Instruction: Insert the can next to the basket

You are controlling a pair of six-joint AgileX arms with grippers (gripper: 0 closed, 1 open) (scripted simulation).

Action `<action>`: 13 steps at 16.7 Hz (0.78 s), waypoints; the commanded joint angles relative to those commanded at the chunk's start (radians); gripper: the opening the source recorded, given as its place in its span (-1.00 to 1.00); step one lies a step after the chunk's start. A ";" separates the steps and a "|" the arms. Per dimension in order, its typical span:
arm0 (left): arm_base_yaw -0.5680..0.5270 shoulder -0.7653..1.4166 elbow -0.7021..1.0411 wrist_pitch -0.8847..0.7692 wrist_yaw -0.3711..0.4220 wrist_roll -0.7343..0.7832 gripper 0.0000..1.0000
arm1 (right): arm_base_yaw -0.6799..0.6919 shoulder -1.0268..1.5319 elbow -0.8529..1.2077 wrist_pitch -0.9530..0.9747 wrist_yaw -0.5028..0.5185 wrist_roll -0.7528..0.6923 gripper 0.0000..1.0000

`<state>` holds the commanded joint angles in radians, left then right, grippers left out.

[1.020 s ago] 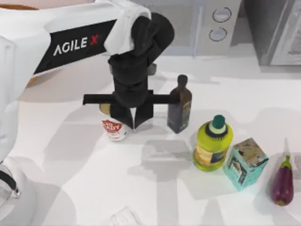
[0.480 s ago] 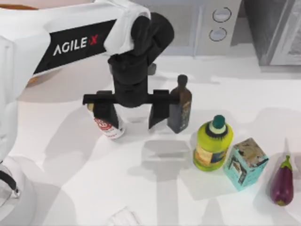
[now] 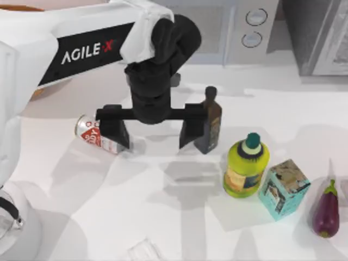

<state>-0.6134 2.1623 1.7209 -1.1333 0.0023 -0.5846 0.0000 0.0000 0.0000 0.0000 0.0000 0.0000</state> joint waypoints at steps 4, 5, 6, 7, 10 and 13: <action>-0.006 -0.005 0.007 -0.012 0.010 -0.001 1.00 | 0.000 0.000 0.000 0.000 0.000 0.000 1.00; -0.008 -0.007 0.012 -0.025 0.018 -0.002 1.00 | 0.000 0.000 0.000 0.000 0.000 0.000 1.00; -0.010 -0.008 0.018 -0.043 0.027 -0.002 1.00 | 0.000 0.000 0.000 0.000 0.000 0.000 1.00; -0.011 -0.008 0.025 -0.064 0.035 -0.002 1.00 | 0.000 0.000 0.000 0.000 0.000 0.000 1.00; -0.008 -0.005 0.064 -0.125 0.037 -0.001 1.00 | 0.000 0.000 0.000 0.000 0.000 0.000 1.00; -0.003 -0.018 0.119 -0.146 0.005 -0.001 1.00 | 0.000 0.000 0.000 0.000 0.000 0.000 1.00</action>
<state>-0.6166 2.1438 1.8400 -1.2797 0.0069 -0.5860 0.0000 0.0000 0.0000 0.0000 0.0000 0.0000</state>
